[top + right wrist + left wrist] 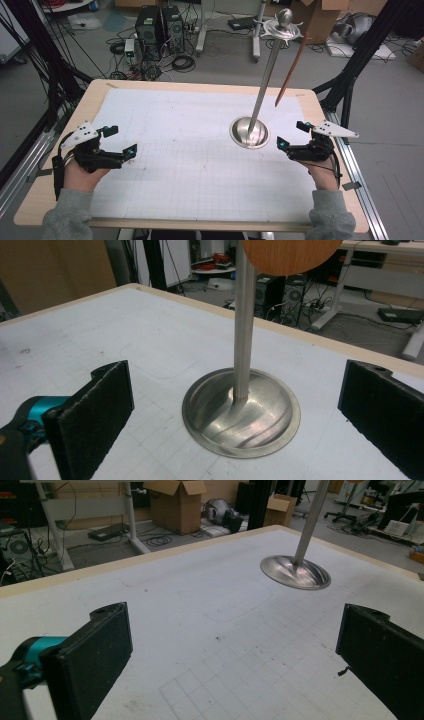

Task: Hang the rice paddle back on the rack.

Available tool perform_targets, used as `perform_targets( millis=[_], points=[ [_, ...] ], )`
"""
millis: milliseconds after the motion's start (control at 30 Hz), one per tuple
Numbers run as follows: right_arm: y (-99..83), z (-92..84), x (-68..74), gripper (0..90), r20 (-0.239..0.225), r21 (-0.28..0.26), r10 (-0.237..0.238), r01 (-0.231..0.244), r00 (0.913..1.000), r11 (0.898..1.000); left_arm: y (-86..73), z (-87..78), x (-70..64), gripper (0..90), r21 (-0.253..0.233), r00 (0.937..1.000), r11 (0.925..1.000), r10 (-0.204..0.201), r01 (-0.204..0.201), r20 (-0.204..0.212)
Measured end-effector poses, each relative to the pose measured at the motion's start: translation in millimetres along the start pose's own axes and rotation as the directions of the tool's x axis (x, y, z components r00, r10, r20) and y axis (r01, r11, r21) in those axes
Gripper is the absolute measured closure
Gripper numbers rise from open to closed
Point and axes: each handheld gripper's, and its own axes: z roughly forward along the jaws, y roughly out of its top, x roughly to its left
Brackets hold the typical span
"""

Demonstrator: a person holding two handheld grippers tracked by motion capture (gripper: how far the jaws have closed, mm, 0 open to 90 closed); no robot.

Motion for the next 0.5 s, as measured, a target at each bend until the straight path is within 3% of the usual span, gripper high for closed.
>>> perform_targets(
  millis=[200, 500],
  points=[
    [-9.0, -3.7, -1.6, 0.0, -0.007, -0.011, 0.014, -0.014, 0.9999, 1.0, 3.2, -1.3, -2.0, 2.0, -0.023, 0.9995, 0.9997, -0.012, 0.012, 0.028],
    [-23.4, -8.9, -4.2, 0.0, -0.01, -0.023, 0.032, -0.032, 0.9994, 0.999, 4.7, -2.6, -3.8, 2.0, -0.027, 0.9996, 0.9996, -0.007, 0.008, 0.027]
  ],
)
